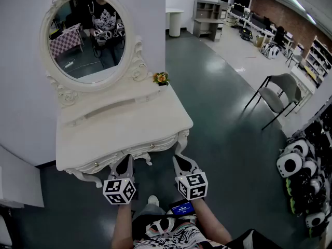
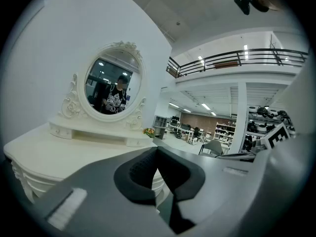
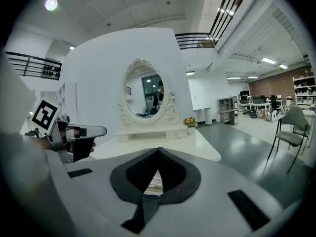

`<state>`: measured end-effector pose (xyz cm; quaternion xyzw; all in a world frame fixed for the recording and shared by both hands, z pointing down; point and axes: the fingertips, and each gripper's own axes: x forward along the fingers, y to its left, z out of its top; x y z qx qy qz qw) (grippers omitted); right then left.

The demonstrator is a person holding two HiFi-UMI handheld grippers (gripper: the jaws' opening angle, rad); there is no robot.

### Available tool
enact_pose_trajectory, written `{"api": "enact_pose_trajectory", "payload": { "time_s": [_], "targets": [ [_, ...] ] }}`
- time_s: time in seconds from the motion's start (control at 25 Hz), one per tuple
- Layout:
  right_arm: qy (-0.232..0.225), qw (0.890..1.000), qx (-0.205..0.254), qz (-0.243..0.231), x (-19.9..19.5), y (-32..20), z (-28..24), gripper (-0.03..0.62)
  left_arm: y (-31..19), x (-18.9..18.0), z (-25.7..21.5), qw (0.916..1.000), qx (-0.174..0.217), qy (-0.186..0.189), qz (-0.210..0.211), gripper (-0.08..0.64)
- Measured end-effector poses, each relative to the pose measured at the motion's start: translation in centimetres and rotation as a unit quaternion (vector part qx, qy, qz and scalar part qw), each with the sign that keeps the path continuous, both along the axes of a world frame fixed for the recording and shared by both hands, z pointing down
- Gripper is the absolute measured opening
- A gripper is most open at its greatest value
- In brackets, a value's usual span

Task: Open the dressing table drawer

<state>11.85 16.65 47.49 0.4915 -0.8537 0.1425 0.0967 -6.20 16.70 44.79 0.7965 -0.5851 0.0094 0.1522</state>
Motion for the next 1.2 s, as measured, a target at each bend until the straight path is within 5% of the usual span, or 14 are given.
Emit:
{"api": "enact_pose_trajectory", "payload": {
  "time_s": [0.4,0.44,0.52,0.68,1.0,1.2],
  "targets": [
    [-0.001,0.999,-0.022,0.029,1.0,0.5,0.9,0.003,0.7,0.3,0.8,0.9995,-0.021,0.020,0.008,0.004],
    [-0.002,0.999,-0.024,0.026,0.8,0.4,1.0,0.006,0.6,0.2,1.1,0.9993,-0.025,0.024,0.010,0.049],
    [-0.004,0.999,-0.022,0.022,0.2,-0.1,1.3,0.086,0.0,-0.1,1.7,0.9990,-0.031,0.031,0.011,0.136],
    [-0.001,1.000,-0.021,0.023,-0.2,-2.2,1.9,0.126,-1.9,-0.8,2.6,0.9991,-0.038,0.018,0.005,0.148],
    [0.022,0.998,-0.050,0.027,-3.2,-12.9,4.9,0.145,-13.4,-4.3,5.3,0.9984,-0.056,-0.005,-0.004,0.148],
    [0.048,0.996,-0.065,0.039,-5.8,-22.0,5.6,0.147,-22.7,-6.3,6.3,0.9972,-0.069,-0.011,0.027,0.149]
  ]
}}
